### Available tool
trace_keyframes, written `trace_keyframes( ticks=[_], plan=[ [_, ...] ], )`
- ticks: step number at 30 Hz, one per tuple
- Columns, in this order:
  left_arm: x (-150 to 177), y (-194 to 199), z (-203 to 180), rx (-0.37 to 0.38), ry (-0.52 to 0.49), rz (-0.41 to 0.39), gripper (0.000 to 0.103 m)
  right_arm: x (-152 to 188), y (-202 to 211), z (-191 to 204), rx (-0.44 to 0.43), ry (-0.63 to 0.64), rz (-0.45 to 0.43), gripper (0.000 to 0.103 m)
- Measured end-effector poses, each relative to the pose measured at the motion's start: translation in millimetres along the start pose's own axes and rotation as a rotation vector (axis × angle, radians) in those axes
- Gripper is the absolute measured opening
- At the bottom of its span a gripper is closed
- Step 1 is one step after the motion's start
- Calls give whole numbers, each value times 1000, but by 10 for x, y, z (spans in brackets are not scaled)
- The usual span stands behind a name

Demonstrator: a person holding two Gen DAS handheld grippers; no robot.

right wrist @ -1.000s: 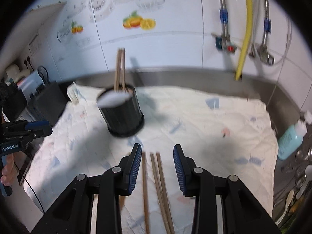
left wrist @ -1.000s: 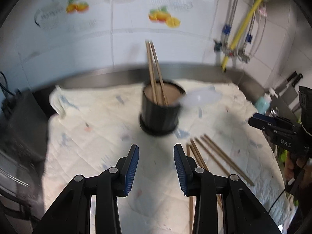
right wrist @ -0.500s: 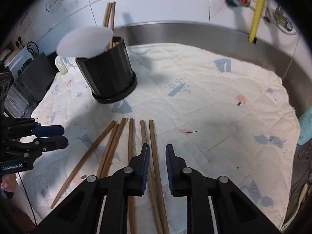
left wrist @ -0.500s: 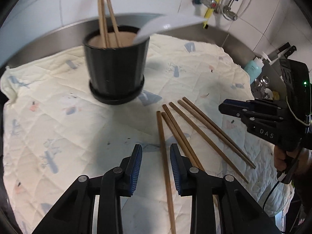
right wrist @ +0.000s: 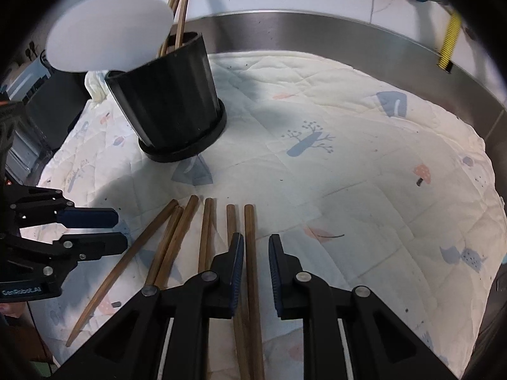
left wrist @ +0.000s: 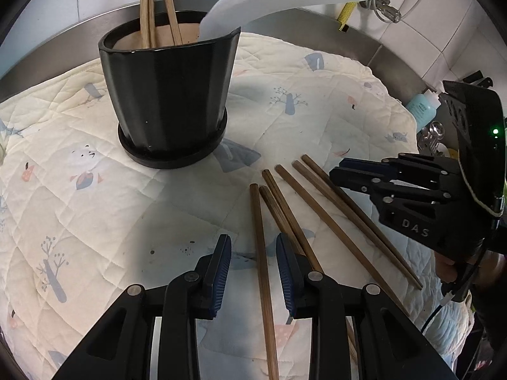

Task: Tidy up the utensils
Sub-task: 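Withdraw both tools back over the remaining chopsticks, then grasp a wooden chopstick with the left tool while the right tool grasps another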

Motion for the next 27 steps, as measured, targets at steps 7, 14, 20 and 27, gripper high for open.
trace_keyframes(
  ticks=[7,14,20,27],
  plan=[
    [-28,-64,-14,5,2,4,32,-24,-123,14,-6,33,27,14],
    [-80,-187,-61,-5,-4,21,32,-51,-189,3,-18,44,47,14],
    [-90,-315,-81,-32,-19,40,32,-61,-214,24,-9,72,60,14],
    [-112,-340,-75,-63,-36,25,15,-70,-251,87,24,107,64,13]
  ],
)
Point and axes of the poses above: each gripper's, at about its wrist camera, not at the fingertips, and y roughly against the way its jaws point, z to its left, x to its underside, the point moved 1 cm from there along -y, roughly the way its jaws point, and after that the axes turned 1 degree about z, right-handed, at the moved point
